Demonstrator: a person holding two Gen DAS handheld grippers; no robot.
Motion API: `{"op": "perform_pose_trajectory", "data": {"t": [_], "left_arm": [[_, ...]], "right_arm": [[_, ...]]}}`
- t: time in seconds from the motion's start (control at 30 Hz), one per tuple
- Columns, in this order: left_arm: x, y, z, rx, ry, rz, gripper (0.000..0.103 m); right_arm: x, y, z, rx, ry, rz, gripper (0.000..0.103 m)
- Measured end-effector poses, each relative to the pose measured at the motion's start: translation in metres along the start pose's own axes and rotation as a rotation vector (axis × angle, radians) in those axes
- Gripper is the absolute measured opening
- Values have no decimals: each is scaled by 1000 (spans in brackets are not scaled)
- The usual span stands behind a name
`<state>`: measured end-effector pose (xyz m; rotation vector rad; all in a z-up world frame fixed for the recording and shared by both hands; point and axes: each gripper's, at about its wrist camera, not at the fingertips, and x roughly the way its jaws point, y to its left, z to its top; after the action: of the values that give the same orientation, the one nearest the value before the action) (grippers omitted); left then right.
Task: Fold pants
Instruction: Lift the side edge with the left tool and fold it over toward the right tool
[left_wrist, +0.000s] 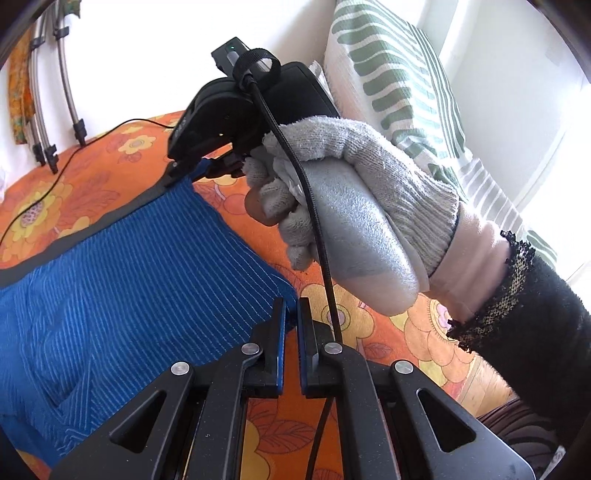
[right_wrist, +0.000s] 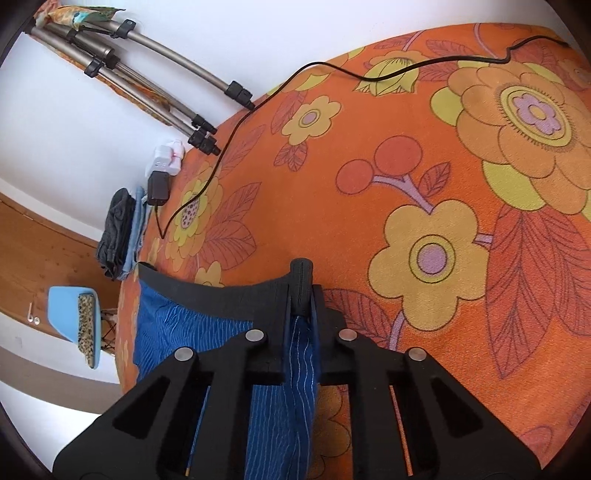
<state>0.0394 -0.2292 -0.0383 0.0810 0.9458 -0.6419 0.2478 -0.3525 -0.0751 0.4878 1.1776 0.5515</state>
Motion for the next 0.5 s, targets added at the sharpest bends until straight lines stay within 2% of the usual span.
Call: {"op": "perform_pose_trajectory", "data": {"t": [0.27,0.4,0.5], "left_arm": [[-44,17,-9,-14,-55,22,4],[-69,29,-17,-23,-86,51,4],[-73,32,-15,-37,-97,71,4]], "right_arm": [[-18,30,3,-26,-63,-75,8],[-31,62,5,-47,-111,-99,8],[-34,89,4,-68,-137,-121,7]]}}
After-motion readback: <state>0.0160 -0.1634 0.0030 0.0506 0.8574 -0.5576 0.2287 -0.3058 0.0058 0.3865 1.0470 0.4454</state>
